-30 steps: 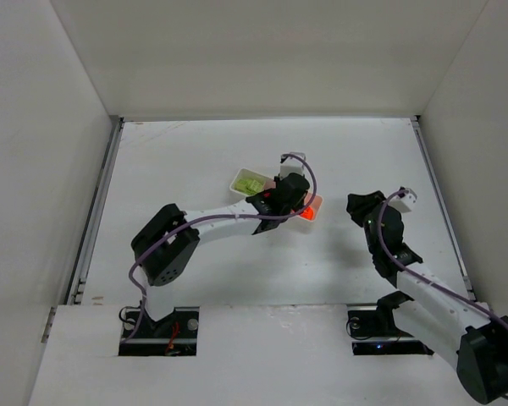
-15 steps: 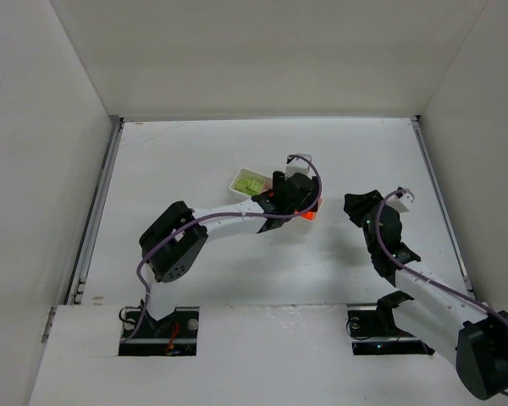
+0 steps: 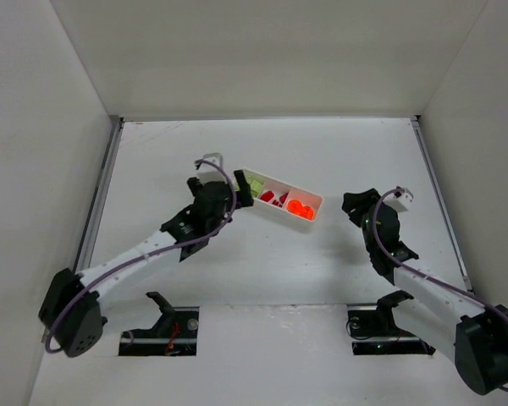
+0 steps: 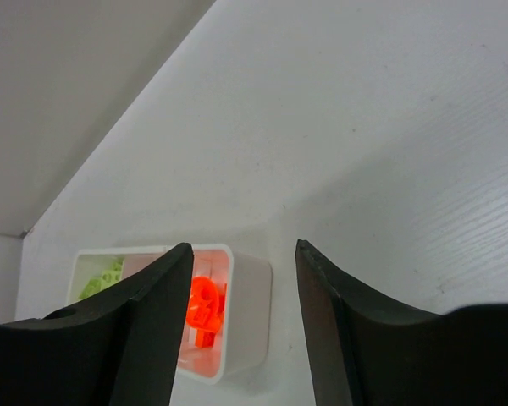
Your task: Sort the legos into containers by color
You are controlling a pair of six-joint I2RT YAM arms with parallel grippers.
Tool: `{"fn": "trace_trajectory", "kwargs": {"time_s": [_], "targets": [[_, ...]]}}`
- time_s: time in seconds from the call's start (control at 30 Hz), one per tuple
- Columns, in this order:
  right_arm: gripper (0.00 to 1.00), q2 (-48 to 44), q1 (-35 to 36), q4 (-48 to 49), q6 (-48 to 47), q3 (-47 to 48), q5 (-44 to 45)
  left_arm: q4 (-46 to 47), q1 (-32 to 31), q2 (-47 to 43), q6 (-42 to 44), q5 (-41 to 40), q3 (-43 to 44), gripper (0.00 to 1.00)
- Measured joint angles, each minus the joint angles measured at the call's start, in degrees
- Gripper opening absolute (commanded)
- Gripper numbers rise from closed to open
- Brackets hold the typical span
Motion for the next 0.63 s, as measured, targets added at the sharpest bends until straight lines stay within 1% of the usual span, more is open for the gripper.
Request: {"fn": "trace_trajectory", "kwargs": {"time_s": [0.07, 0.1, 0.13, 0.17, 0.27, 0.37, 0.5, 0.63], "targets": [[0.65, 1.38, 0.2, 0.02, -0.55, 0.02, 0.7, -1.68, 2.86, -6.75, -1.55, -0.92, -5.01, 1.0], [0.7, 2.14, 0.37, 0.0, -0.9, 0.04, 1.14, -2.86, 4.24, -9.57, -2.54, -1.22, -7.08, 1.0], [0.8, 2.71, 0.63, -0.04, -1.18, 0.04, 1.38, -4.55, 5.86, -12.48, -3.67, -1.42, -9.18, 1.0], [1.0, 3.02, 1.05, -0.13, -1.46, 0.04, 1.77, -6.45, 7.67, -15.19, -4.9, -1.49, -11.15, 1.0], [1.0, 2.19, 2.38, -0.46, -2.75, 0.04, 3.72, -13.73, 12.5, -21.81, -8.24, -1.49, -15.1, 1.0], [1.0, -0.81, 3.58, -1.81, -3.43, 0.2, 6.45, -20.76, 15.5, -27.5, -10.56, -1.29, -17.09, 1.0], [1.0, -5.27, 5.11, -5.97, -4.26, 1.53, 10.29, -25.62, 15.52, -33.4, -13.25, -0.92, -18.6, 1.0], [1.0, -9.99, 5.29, -9.97, -4.55, 2.25, 13.22, -27.1, 15.13, -33.92, -14.86, -0.44, -19.08, 1.0]]}}
